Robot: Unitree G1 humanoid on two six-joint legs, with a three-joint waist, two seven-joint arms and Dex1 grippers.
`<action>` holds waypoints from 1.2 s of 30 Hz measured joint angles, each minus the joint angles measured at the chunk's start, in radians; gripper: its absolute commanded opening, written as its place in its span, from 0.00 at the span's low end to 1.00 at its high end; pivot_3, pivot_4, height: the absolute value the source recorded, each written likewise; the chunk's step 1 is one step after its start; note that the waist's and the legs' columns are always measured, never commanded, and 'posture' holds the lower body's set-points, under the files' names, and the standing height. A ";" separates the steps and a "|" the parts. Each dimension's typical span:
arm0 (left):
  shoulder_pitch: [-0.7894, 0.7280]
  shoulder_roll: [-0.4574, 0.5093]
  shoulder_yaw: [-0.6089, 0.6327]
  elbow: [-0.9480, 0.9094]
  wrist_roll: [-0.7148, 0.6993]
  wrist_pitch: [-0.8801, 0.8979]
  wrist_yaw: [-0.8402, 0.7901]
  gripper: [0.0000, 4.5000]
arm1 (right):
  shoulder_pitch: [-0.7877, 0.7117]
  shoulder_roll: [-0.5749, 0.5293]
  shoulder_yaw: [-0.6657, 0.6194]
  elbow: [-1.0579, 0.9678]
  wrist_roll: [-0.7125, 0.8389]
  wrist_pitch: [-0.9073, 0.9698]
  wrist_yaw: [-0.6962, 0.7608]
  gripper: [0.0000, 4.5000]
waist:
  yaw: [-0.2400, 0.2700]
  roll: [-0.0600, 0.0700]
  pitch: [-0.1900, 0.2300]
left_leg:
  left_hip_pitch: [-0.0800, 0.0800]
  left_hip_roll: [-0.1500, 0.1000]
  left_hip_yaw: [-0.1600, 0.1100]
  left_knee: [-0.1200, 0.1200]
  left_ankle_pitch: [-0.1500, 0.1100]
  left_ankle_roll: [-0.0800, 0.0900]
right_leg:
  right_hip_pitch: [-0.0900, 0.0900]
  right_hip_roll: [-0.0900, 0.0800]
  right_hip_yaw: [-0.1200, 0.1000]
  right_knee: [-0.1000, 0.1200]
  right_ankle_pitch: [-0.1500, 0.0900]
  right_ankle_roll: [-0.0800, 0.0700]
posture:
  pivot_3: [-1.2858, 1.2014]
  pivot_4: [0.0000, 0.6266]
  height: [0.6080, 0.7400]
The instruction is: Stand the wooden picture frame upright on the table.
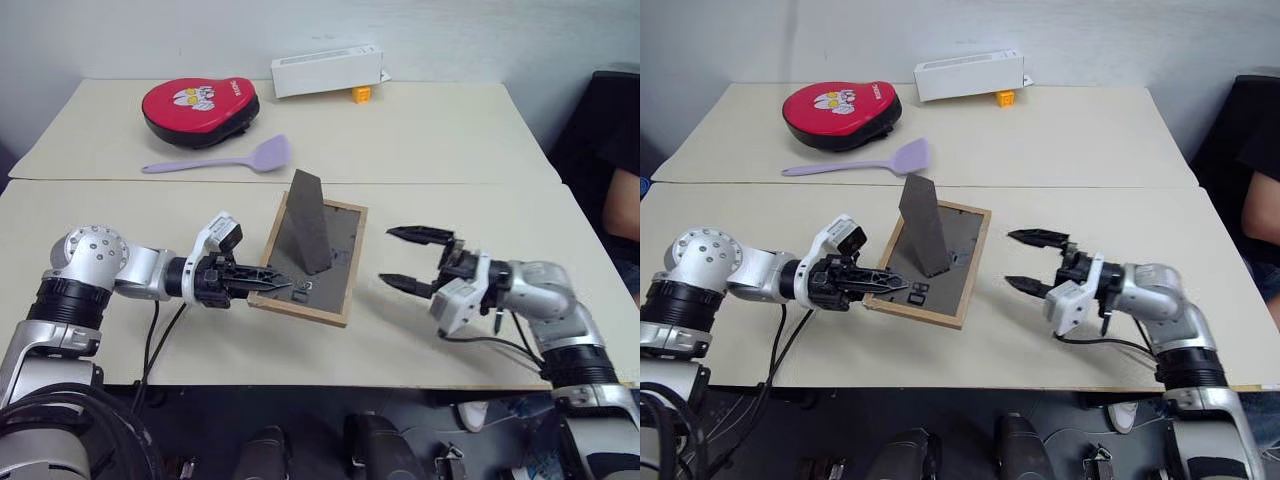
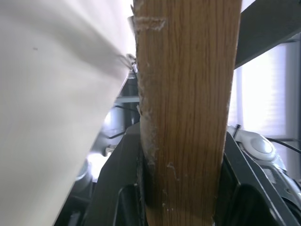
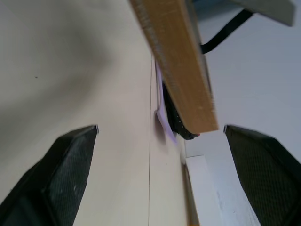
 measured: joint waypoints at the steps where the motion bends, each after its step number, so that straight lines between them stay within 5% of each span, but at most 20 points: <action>1: 0.000 0.007 -0.020 0.000 -0.044 0.000 0.027 0.28 | -0.017 0.008 0.013 0.016 -0.026 -0.015 -0.028 0.98 | 0.000 0.000 0.000 | 0.000 0.000 0.001 0.000 0.000 0.000 | -0.001 0.000 0.001 0.001 0.000 0.000 | 0.52 0.24 1.00; 6: 0.000 0.037 -0.082 -0.002 -0.225 0.000 0.157 0.28 | -0.099 0.084 0.036 0.057 -0.157 -0.035 -0.195 0.98 | -0.003 0.000 0.000 | -0.001 0.000 0.003 0.001 0.000 -0.001 | -0.003 0.001 0.003 0.003 0.000 0.000 | 0.52 0.24 1.00; 9: 0.001 0.039 -0.101 -0.003 -0.305 0.001 0.232 0.28 | -0.135 0.097 0.076 0.072 -0.186 -0.029 -0.249 0.85 | -0.003 0.000 0.000 | -0.001 0.000 0.003 0.001 0.000 -0.001 | -0.004 0.001 0.003 0.003 0.000 0.000 | 0.52 0.24 1.00; 16: 0.020 0.053 -0.110 -0.001 -0.426 -0.012 0.338 0.28 | -0.125 0.059 0.120 0.088 -0.236 -0.042 -0.339 0.32 | -0.002 0.000 0.000 | -0.001 0.000 0.003 0.001 0.000 0.000 | -0.004 0.001 0.004 0.003 0.000 0.000 | 0.52 0.24 1.00; 21: 0.074 0.034 -0.065 -0.038 -0.438 -0.048 0.378 0.28 | -0.125 0.042 0.134 0.089 -0.261 -0.045 -0.382 0.32 | -0.006 0.000 0.000 | 0.000 0.000 0.005 0.001 0.001 0.000 | -0.004 0.001 0.005 0.004 0.000 0.000 | 0.52 0.24 1.00; 28: 0.124 0.048 0.083 -0.135 -0.450 -0.164 0.478 0.79 | -0.102 0.036 0.147 0.094 -0.265 -0.026 -0.432 0.28 | -0.016 0.000 0.000 | 0.000 0.000 0.005 0.001 0.001 -0.001 | -0.005 0.001 0.005 0.004 0.000 0.000 | 0.52 0.24 1.00; 31: 0.189 0.123 0.164 -0.182 -0.319 -0.203 0.433 0.85 | -0.101 0.027 0.152 0.092 -0.253 -0.013 -0.435 0.28 | -0.027 0.000 0.000 | 0.000 0.001 0.006 0.000 0.001 -0.001 | -0.005 0.002 0.005 0.004 0.000 0.000 | 0.52 0.24 1.00; 36: 0.322 0.210 0.297 -0.181 0.097 -0.499 0.158 0.85 | -0.082 0.010 0.173 0.089 -0.100 0.029 -0.398 0.28 | -0.024 0.000 0.000 | 0.000 0.001 0.007 -0.001 0.001 -0.001 | -0.005 0.002 0.005 0.002 -0.001 -0.002 | 0.52 0.24 1.00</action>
